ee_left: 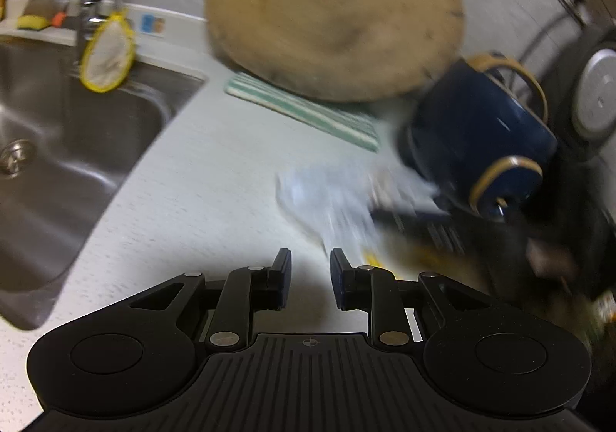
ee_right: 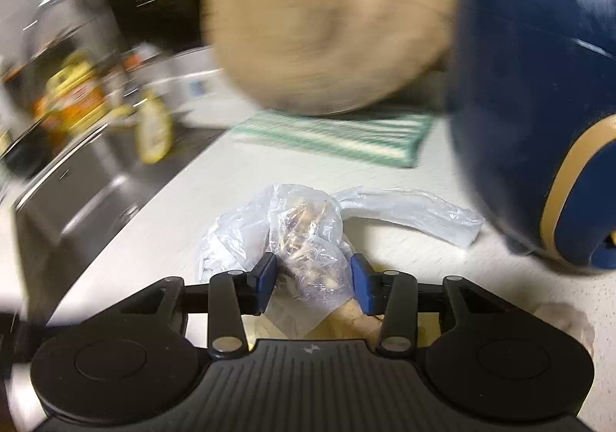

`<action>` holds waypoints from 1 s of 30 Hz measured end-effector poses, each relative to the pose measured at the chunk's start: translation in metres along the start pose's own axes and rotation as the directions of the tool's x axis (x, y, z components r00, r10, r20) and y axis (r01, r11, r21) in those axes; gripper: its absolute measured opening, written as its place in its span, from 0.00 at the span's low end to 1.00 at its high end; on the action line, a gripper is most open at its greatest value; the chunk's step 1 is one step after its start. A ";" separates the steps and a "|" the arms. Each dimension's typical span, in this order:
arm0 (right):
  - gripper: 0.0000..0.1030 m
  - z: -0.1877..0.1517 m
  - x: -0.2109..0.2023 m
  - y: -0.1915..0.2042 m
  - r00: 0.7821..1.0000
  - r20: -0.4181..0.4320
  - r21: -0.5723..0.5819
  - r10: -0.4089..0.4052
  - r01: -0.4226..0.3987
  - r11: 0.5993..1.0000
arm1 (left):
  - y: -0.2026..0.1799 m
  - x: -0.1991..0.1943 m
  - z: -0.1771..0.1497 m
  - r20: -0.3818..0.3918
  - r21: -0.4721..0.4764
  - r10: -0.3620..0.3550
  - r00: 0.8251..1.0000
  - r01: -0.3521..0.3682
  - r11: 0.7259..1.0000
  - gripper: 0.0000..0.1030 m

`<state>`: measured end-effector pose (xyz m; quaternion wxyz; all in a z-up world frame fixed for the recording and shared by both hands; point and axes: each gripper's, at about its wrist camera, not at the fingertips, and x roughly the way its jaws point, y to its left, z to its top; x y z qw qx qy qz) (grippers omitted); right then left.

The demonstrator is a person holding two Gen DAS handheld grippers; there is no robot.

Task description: Collect trash

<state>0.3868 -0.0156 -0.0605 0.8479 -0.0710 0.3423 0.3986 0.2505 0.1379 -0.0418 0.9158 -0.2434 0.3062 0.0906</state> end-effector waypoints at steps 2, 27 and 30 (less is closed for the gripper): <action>0.39 -0.018 -0.018 0.013 0.998 -0.011 -0.038 0.063 -0.063 0.997 | 0.001 0.002 0.001 -0.006 -0.009 -0.020 1.000 0.020 1.000 0.24; 0.69 -0.107 -0.117 -0.004 0.941 0.083 0.054 -0.329 0.325 0.944 | -0.074 0.035 -0.031 -0.194 0.220 -0.121 0.974 0.163 0.962 0.28; 0.68 -0.112 -0.116 -0.014 0.944 0.072 0.120 -0.323 0.313 0.942 | -0.076 0.038 -0.030 -0.196 0.225 -0.100 0.975 0.144 0.964 0.27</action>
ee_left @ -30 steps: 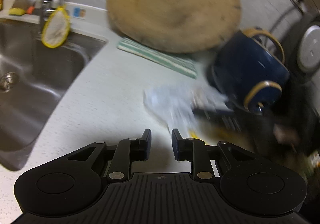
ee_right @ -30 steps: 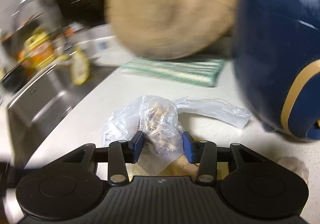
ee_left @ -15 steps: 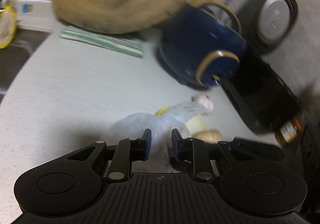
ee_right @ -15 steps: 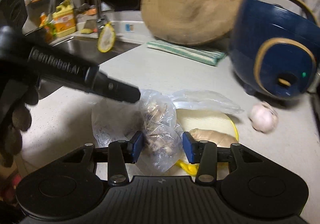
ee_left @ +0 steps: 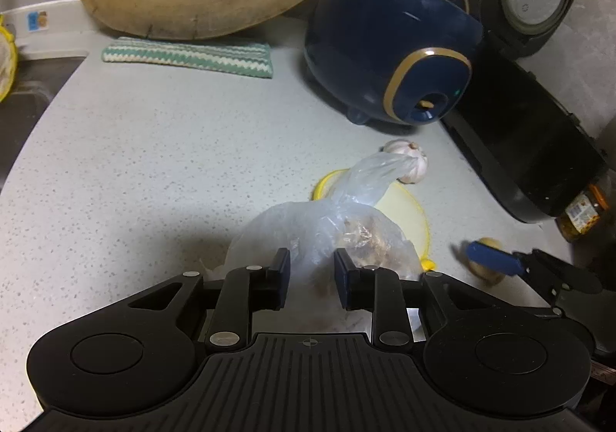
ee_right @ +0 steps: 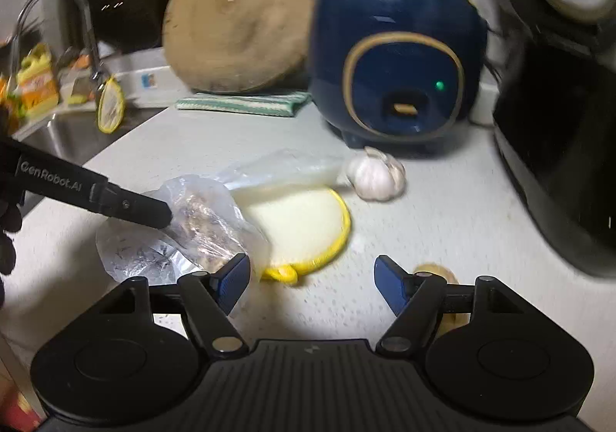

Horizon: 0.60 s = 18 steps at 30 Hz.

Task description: Collect trash

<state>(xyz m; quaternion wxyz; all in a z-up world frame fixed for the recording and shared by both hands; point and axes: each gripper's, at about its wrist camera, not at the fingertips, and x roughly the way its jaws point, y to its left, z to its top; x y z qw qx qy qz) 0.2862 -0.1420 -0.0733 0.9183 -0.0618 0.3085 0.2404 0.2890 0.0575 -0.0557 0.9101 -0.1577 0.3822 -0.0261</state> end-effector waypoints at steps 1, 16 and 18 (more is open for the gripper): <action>0.69 -0.001 0.002 -0.002 1.000 -0.006 0.011 -0.002 0.002 1.000 | 0.000 0.001 0.000 -0.002 0.001 0.006 1.000 -0.006 1.000 0.27; 0.95 0.005 0.013 -0.024 0.977 -0.117 0.239 0.177 -0.145 0.960 | -0.002 0.003 0.000 -0.036 -0.029 -0.021 0.999 0.020 0.999 0.27; 1.00 0.006 0.014 -0.018 0.966 -0.140 0.201 0.217 -0.186 0.962 | -0.001 0.002 0.000 -0.033 -0.037 -0.018 0.999 0.016 0.999 0.27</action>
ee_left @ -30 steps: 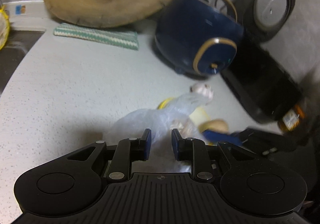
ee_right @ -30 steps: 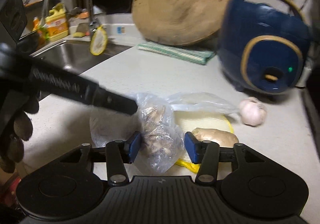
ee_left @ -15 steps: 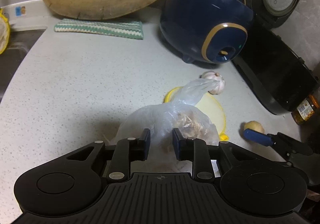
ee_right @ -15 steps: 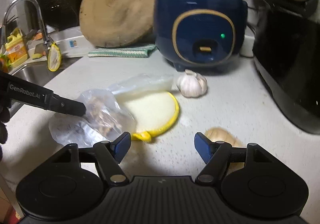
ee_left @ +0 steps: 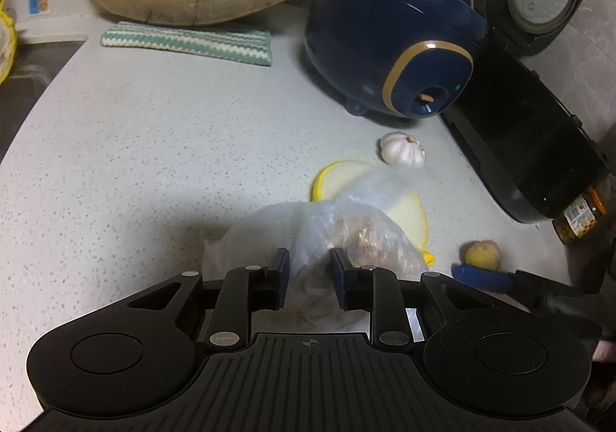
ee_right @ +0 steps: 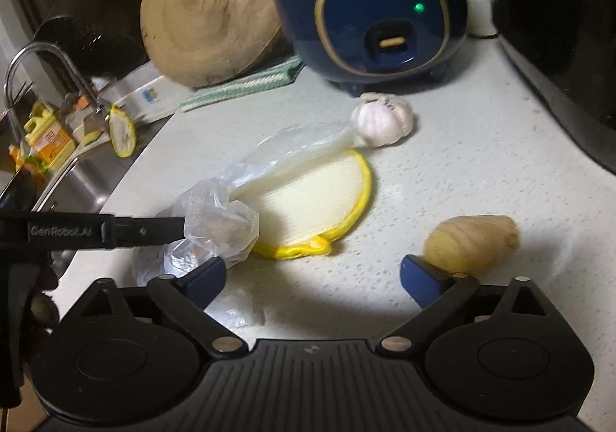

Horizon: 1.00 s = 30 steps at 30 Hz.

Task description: Collect trash

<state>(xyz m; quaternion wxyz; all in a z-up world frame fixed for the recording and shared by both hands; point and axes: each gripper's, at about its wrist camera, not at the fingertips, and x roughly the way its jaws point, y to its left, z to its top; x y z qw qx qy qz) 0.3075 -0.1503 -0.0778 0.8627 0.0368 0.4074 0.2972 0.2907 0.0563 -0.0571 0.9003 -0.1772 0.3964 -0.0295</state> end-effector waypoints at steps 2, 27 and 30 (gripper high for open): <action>1.00 -0.004 0.000 0.008 1.000 -0.017 -0.069 0.011 -0.013 0.998 | 0.001 -0.001 0.000 0.001 -0.002 0.004 1.000 -0.004 1.000 0.27; 0.86 -0.015 -0.031 0.018 0.927 0.191 -0.132 -0.323 0.350 0.927 | -0.022 -0.015 -0.018 -0.060 0.112 -0.160 0.985 0.166 0.980 0.27; 0.86 -0.017 -0.025 0.021 0.934 0.165 -0.145 -0.316 0.340 0.929 | -0.011 -0.023 -0.009 0.002 0.069 -0.128 0.992 0.127 0.989 0.27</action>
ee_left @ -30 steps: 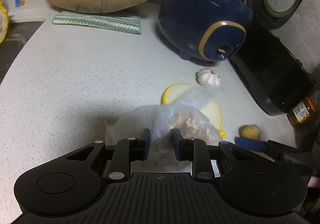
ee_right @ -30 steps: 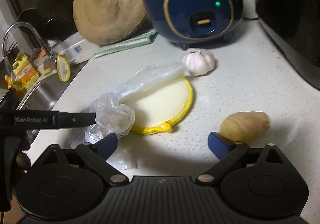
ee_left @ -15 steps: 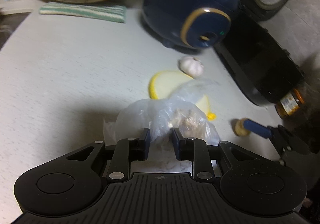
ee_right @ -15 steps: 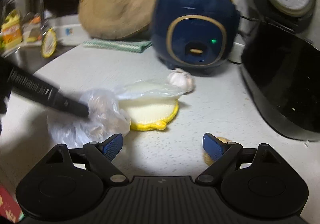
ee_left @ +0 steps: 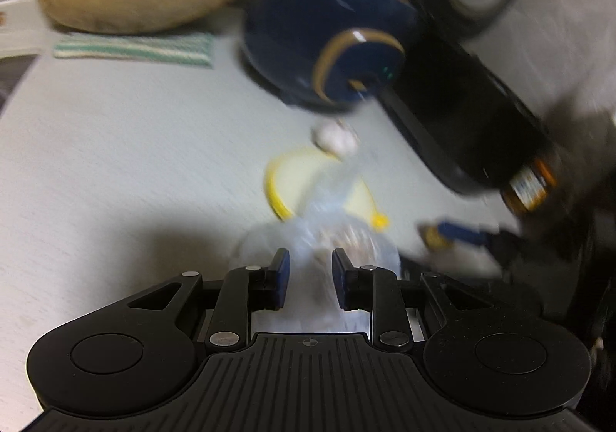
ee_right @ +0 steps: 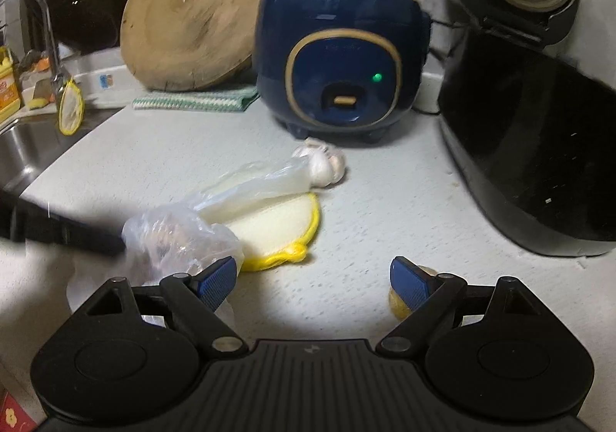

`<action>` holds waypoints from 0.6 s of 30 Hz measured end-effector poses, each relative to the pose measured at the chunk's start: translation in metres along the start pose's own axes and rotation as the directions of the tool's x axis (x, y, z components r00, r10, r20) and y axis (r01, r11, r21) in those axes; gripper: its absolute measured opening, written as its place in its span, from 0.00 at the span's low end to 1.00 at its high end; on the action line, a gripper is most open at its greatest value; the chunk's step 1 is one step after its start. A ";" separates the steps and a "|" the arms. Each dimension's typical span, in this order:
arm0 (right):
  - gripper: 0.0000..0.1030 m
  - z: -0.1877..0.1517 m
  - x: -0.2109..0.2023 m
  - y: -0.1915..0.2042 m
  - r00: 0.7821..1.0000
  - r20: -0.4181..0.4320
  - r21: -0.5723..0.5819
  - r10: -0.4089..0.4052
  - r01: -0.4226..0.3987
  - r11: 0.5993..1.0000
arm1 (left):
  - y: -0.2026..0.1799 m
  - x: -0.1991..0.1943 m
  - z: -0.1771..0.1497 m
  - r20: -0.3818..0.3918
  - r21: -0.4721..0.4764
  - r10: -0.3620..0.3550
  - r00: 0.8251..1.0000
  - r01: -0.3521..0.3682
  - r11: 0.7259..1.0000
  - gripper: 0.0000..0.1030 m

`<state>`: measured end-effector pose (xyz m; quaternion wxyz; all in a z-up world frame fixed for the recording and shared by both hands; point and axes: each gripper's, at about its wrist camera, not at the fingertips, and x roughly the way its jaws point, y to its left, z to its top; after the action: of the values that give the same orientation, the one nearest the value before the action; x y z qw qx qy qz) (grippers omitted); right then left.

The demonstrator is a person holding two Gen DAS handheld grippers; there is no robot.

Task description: Collect trash

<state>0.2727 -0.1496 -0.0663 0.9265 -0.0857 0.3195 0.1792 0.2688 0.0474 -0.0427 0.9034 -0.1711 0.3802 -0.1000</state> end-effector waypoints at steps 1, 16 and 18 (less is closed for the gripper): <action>0.86 -0.001 0.001 0.002 1.000 -0.006 -0.008 0.000 0.000 1.000 | 0.002 -0.002 0.003 0.018 -0.012 0.016 1.000 -0.016 1.000 0.27; 0.85 -0.021 -0.018 -0.027 1.000 0.000 0.050 0.009 -0.009 0.999 | -0.010 0.033 0.047 0.073 -0.019 0.047 0.996 -0.046 0.999 0.27; 0.85 -0.018 -0.020 -0.031 1.000 0.013 0.070 0.009 -0.010 0.997 | -0.012 0.044 0.053 0.060 -0.010 0.041 0.997 -0.041 0.999 0.27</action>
<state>0.2606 -0.1888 -0.0664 0.9301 -0.0504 0.3201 0.1728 0.3369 0.0351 -0.0323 0.9156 -0.1703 0.3565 -0.0745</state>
